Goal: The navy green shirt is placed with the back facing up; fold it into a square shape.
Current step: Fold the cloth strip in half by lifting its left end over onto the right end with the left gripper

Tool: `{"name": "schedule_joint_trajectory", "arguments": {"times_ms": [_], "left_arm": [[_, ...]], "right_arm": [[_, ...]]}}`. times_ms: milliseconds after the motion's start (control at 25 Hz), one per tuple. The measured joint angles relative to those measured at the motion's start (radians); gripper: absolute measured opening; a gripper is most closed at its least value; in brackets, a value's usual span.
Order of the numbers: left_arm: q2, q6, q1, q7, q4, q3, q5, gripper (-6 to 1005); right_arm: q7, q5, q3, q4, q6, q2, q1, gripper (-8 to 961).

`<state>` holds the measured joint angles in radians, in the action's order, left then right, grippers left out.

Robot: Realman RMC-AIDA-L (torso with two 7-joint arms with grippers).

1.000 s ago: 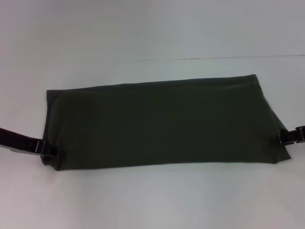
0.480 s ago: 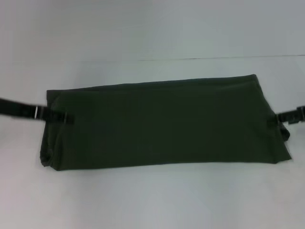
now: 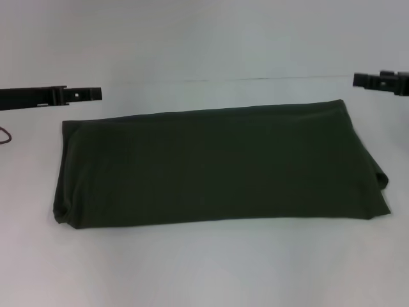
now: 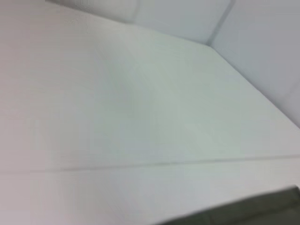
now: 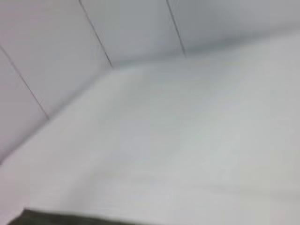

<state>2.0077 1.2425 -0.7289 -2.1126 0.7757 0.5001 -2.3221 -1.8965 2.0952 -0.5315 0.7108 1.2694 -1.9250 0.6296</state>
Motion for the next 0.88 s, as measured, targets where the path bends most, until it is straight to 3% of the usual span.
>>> {"name": "schedule_joint_trajectory", "arguments": {"times_ms": [240,400,480,640,880], "left_arm": [[0.01,-0.047,-0.012,-0.008,-0.022,0.016,0.001,867],[-0.011,-0.028,-0.014,-0.096,-0.026,0.062,-0.01,866],[-0.036,-0.025,-0.012,-0.22,-0.027,0.106,-0.031,866],[-0.054,-0.009,-0.024,-0.362,-0.028,0.114,-0.123,865],[-0.045,-0.004,-0.024,-0.432,-0.031,0.113,-0.177,864]], "right_arm": [[0.378,-0.147,0.005,-0.075,-0.008,-0.05,-0.025,919],[0.581,-0.159,-0.002,-0.125,0.039,-0.073,-0.026,919],[0.631,-0.159,-0.004,-0.128,0.063,-0.079,-0.029,919],[0.68,-0.156,-0.013,-0.122,0.109,-0.08,-0.03,919],[0.715,-0.165,-0.002,-0.126,0.113,-0.078,-0.033,919]]}}
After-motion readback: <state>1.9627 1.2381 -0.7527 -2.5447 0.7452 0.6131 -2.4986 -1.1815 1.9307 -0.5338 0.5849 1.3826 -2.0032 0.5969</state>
